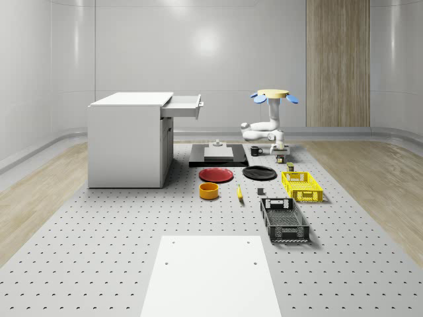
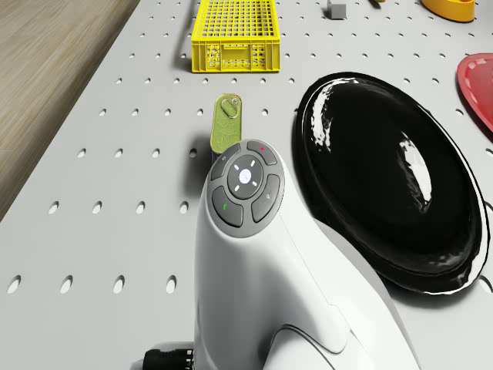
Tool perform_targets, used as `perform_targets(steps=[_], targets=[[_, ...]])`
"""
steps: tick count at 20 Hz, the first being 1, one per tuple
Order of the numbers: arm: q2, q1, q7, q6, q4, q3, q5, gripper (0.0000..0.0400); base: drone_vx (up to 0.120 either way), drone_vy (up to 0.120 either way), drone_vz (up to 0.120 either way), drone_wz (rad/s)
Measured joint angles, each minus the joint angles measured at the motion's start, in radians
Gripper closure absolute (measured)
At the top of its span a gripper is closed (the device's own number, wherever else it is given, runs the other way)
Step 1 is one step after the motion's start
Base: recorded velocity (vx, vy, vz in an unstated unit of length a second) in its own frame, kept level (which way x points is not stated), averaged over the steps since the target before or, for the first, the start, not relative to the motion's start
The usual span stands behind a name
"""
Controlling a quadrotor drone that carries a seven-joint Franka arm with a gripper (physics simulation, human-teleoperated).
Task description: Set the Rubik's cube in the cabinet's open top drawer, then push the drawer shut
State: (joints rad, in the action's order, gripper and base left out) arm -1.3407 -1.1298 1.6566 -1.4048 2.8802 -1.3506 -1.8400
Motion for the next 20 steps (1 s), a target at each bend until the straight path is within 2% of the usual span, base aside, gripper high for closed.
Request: perform_targets(steps=[4, 10, 20], targets=[[-0.006, -0.011, 0.012, 0.011, 0.005, -0.063, 0.062, 0.0075, 0.010, -0.020, 0.120, 0.000], [-0.025, -0.022, 0.022, 0.004, 0.005, -0.109, 0.112, 0.0075, 0.120, -0.120, 0.120, 0.000], [-0.065, -0.029, 0.029, -0.029, 0.005, -0.131, 0.143, 0.0075, 0.120, -0.120, 0.120, 0.000]])
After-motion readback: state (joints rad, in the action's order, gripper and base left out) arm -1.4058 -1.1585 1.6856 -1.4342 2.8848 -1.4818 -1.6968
